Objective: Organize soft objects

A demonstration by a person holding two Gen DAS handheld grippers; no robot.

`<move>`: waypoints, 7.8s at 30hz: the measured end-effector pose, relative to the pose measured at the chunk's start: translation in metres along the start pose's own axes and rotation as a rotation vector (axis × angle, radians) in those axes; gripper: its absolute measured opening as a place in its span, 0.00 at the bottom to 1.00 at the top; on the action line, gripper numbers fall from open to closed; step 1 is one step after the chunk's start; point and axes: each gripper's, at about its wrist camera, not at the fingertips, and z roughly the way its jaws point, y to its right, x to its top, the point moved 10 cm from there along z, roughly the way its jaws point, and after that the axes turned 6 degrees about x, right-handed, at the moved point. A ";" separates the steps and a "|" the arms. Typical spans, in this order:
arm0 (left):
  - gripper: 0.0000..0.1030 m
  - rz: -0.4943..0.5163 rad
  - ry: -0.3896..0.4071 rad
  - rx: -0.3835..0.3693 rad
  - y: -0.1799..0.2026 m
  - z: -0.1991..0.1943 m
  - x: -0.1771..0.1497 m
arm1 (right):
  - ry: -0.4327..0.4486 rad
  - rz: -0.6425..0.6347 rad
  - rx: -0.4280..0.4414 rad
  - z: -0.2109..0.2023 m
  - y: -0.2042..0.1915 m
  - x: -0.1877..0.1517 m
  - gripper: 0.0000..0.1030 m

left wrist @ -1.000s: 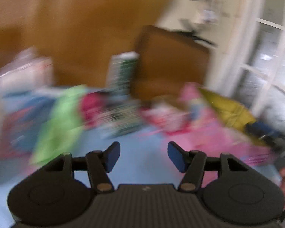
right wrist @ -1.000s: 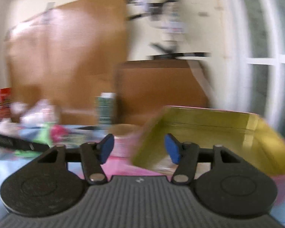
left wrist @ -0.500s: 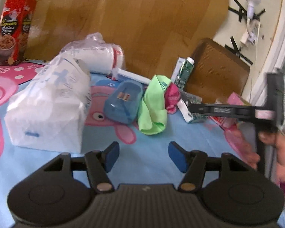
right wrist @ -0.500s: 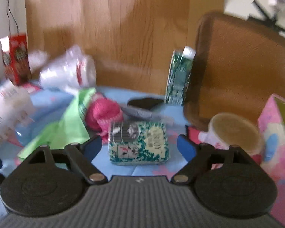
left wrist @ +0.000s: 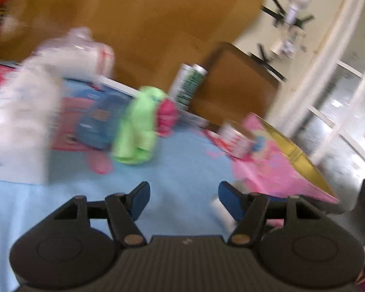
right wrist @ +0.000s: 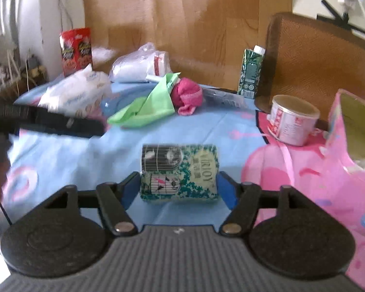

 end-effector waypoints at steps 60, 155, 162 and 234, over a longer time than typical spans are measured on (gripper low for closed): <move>0.73 -0.061 0.130 0.260 -0.088 0.000 0.011 | -0.093 -0.576 -0.333 0.163 0.059 0.110 0.13; 0.86 -0.101 0.127 0.004 -0.062 0.006 0.013 | -0.132 0.178 0.147 0.127 0.066 0.140 0.57; 0.87 -0.078 0.153 0.022 -0.059 0.002 0.014 | -0.139 0.381 -0.192 0.241 0.123 0.150 0.65; 0.71 0.270 -0.105 -0.253 0.270 0.124 0.038 | 0.274 0.187 -0.677 -0.094 0.268 0.013 0.40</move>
